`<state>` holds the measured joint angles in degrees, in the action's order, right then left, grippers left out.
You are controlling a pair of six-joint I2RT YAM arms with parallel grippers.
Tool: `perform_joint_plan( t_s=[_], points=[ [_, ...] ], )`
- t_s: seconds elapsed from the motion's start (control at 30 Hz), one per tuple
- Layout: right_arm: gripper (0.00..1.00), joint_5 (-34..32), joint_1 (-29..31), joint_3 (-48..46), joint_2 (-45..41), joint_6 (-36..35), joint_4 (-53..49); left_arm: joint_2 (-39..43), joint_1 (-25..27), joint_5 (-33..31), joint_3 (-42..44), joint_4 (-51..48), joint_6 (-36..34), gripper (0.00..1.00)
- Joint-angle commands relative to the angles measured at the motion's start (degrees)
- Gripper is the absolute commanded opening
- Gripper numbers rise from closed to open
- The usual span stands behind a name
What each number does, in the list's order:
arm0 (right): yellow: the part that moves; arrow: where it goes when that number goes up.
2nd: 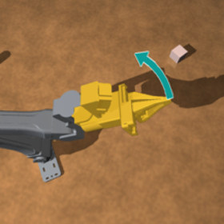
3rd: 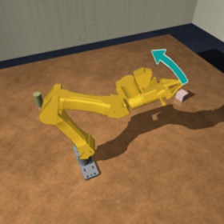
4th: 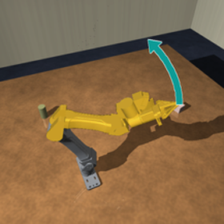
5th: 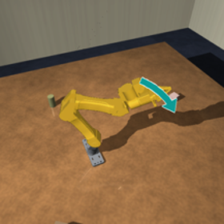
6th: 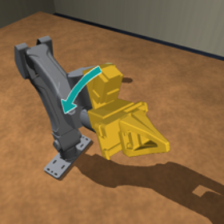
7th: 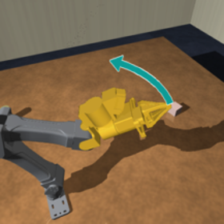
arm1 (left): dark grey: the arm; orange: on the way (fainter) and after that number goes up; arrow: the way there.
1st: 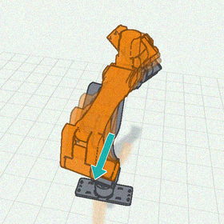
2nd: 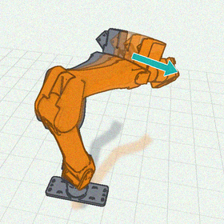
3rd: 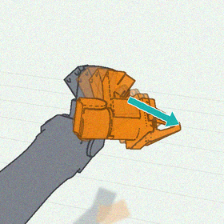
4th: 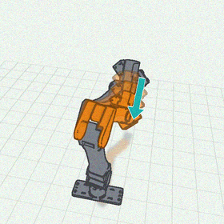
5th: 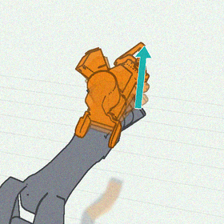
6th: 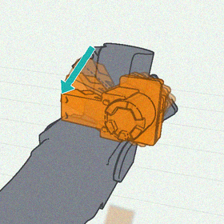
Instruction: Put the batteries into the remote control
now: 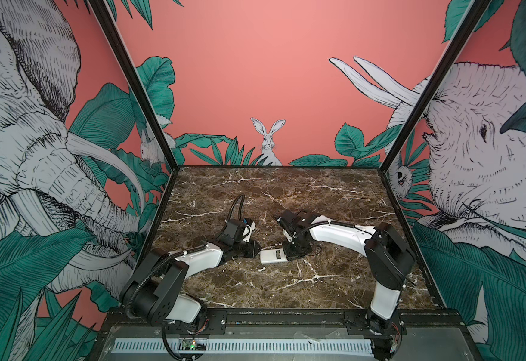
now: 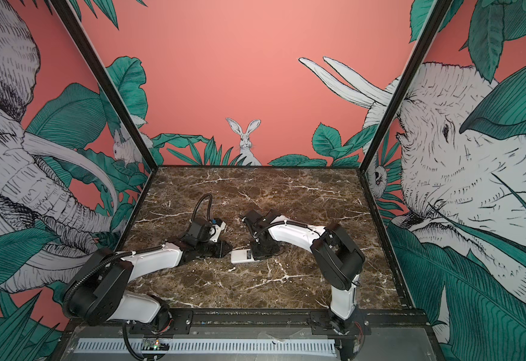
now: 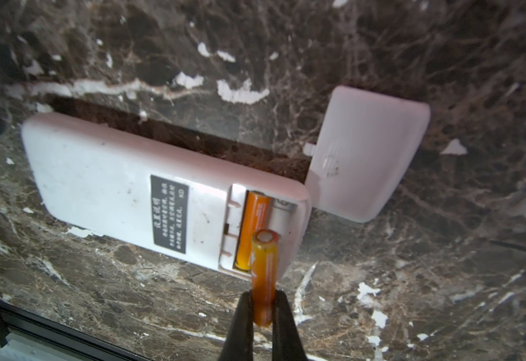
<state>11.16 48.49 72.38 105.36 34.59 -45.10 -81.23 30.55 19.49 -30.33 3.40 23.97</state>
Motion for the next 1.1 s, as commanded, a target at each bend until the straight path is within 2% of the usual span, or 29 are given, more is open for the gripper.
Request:
perform_joint_plan(
  t_s=[0.0,0.43,0.8,1.07],
  points=[
    [0.02,-0.67,0.3,0.04,0.72,1.03,-0.69,2.1,-0.41,0.46,0.91,0.77,0.0,0.3],
    [0.1,-1.17,0.07,0.26,0.9,1.97,-0.65,2.35,-0.66,0.73,1.04,0.85,-0.15,0.3],
    [0.1,-1.72,-0.23,0.66,1.07,1.71,-0.78,2.33,-0.93,0.84,1.74,1.61,0.09,0.31],
    [0.15,-1.73,-0.23,1.09,1.34,1.73,-0.82,2.21,-1.01,0.99,2.0,2.04,0.14,0.31]
  ],
)
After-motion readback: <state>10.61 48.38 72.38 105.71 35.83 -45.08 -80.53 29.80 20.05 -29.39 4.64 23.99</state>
